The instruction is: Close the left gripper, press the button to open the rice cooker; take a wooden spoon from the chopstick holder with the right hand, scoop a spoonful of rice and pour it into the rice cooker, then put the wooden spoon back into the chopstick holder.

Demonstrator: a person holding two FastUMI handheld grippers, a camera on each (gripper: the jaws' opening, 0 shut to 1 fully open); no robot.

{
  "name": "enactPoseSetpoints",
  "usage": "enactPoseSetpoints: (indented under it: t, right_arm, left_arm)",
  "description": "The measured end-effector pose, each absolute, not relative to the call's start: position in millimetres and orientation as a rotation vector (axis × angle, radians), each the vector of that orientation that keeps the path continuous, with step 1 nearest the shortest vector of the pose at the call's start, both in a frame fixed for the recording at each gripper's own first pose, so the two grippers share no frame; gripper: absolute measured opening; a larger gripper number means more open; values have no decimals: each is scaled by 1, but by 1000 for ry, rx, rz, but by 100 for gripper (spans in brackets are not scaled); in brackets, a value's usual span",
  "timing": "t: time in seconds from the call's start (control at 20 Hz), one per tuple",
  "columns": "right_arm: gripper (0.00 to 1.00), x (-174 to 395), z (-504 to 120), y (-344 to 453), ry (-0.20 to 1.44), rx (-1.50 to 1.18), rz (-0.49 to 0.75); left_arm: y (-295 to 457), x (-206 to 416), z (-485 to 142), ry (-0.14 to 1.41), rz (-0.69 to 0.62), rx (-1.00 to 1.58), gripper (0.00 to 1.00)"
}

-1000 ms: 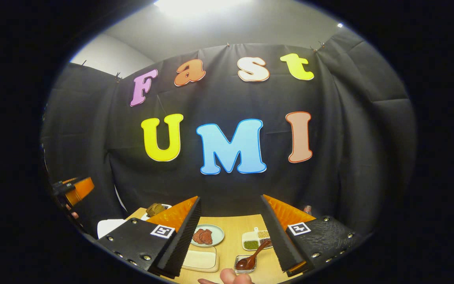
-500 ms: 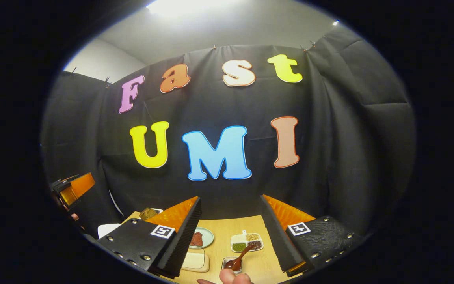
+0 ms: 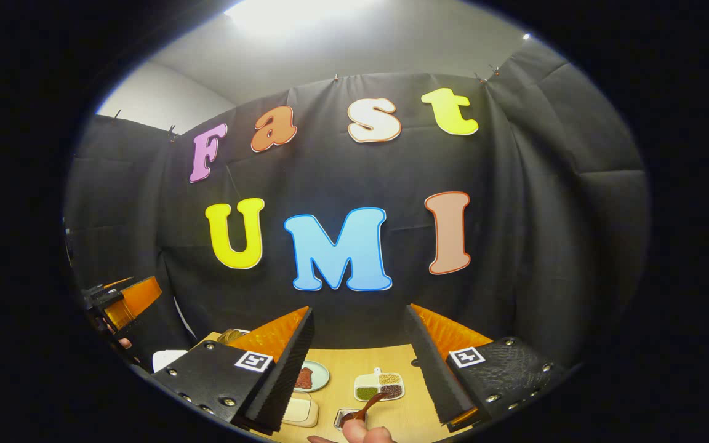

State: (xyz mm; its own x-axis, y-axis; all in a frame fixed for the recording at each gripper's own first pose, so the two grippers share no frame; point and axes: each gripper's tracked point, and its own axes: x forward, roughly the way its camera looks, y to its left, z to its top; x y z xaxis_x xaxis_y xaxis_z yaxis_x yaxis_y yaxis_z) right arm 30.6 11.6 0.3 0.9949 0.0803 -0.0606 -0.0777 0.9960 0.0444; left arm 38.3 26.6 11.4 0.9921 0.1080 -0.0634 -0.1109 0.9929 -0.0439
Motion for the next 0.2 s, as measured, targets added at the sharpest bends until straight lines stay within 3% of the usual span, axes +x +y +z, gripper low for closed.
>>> enactPoseSetpoints:
  t: [0.2]
  right_arm:
    - [89,30,2,9,54,35,84]
  left_arm:
    - [20,38,14,59,104,-53,98]
